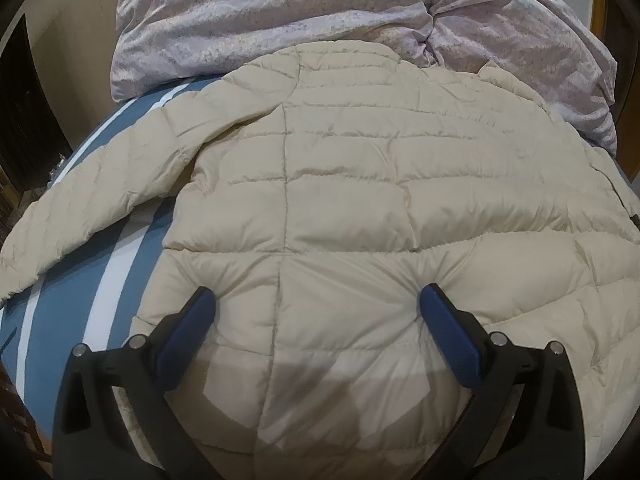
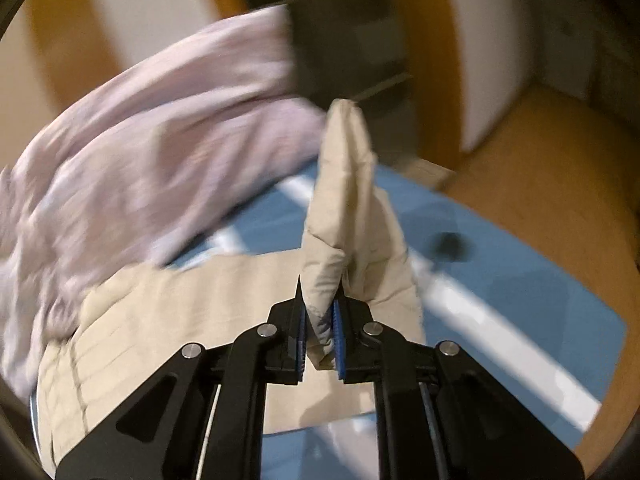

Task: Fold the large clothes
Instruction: 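Carry the sleeve across the jacket back with the right tool and release, then reach the left tool to the other sleeve cuff and grasp it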

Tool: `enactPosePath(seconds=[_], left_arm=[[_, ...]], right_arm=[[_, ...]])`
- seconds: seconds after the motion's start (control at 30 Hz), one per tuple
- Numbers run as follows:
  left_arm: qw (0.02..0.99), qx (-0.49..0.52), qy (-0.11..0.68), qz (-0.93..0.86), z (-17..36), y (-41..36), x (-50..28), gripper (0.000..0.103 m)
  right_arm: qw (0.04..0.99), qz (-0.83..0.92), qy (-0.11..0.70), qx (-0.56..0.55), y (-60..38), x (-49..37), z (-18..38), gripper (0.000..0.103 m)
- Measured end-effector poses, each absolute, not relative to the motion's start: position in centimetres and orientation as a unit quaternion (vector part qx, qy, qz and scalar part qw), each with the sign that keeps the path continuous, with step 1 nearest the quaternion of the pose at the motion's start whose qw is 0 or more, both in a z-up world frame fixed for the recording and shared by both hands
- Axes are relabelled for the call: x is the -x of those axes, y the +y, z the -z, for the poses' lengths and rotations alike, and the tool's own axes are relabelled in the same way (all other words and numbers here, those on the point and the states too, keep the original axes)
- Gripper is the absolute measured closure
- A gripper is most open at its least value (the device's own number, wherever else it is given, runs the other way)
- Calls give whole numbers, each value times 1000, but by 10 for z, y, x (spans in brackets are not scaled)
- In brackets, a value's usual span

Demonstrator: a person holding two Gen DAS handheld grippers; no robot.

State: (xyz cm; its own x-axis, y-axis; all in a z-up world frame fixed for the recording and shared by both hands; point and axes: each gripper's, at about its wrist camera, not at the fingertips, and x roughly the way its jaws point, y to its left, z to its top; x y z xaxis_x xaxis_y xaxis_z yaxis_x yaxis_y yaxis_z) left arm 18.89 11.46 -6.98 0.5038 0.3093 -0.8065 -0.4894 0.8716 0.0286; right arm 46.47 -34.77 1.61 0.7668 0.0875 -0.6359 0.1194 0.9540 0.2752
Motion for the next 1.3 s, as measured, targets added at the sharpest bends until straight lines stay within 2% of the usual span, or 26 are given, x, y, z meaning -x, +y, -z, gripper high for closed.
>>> enactPosePath(seconds=[0.33,0.63,0.93,0.97,1.03,1.1,1.17,1.3], left_arm=[[861,105,440,-231,71,115,-188,2],[862,108,440,-229,71,116,-189,2],[862,110,439,-228,72,116,-188,2],[862,110,439,-228,72,117,-188,2],[862,110,439,-228,72,117,-188,2],[862,110,439,-228,72,116,-188,2],[862,110,440,-228,72,117,-188,2],[862,109,440,-228,72,116,-188,2]], right_arm=[[905,-170,387,-51,-145,-461,-3,92],[863,-279,421,-4,-34,-418,21,92],[829,-338,445,23,22,-385,35,91],[823,-342,452,27,26,-383,38,88],[811,-351,467,33,32,-382,41,74],[802,-368,470,28,29,-379,36,49],[808,-375,455,14,19,-378,25,43],[843,-339,418,-11,-9,-388,7,43]])
